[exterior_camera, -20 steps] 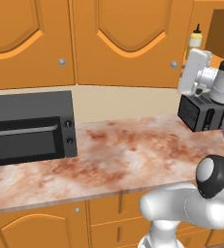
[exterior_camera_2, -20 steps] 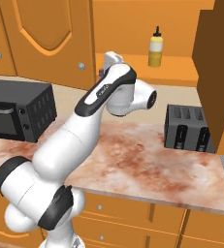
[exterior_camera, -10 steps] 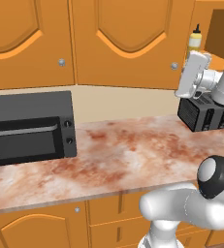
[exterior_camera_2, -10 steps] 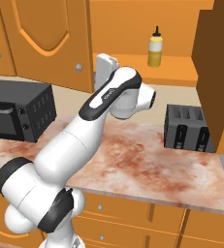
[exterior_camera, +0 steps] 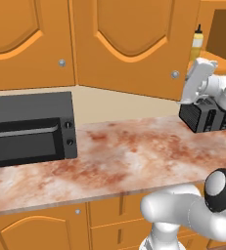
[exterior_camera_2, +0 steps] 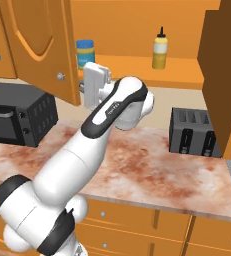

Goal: Move the mayonnaise and mustard from the cabinet to the dining counter.

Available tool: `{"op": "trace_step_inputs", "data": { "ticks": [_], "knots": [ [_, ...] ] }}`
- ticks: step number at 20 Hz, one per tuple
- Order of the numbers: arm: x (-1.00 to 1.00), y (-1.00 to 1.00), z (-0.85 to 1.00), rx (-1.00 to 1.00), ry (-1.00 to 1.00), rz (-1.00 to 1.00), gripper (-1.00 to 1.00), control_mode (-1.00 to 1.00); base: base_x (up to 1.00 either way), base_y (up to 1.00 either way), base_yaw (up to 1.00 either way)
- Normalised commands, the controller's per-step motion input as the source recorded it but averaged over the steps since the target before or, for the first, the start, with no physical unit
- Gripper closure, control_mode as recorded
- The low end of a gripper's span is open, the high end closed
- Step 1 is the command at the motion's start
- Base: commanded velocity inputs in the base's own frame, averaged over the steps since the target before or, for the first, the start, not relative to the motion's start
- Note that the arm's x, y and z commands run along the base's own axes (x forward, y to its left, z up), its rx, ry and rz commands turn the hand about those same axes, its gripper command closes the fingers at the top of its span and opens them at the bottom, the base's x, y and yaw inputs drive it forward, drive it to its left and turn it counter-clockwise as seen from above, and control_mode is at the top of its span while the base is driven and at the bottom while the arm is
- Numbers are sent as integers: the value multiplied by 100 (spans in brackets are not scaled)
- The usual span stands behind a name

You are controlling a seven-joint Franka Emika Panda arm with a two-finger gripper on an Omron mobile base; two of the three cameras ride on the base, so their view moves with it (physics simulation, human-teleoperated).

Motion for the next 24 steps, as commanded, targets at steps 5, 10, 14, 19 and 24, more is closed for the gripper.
{"op": "trace_step_inputs", "data": {
  "ticks": [5,10,14,19,24],
  "knots": [
    [-100,63,28,-1,-35,14,100,-100,0,0,0],
    [-100,76,23,0,-43,2,100,-100,0,0,0],
    [-100,86,4,-3,-50,0,100,-100,0,0,0],
    [-100,99,0,-4,-47,-6,100,-100,0,0,0],
    [-95,100,0,0,-39,-23,100,-100,0,0,0]
  ]
}}
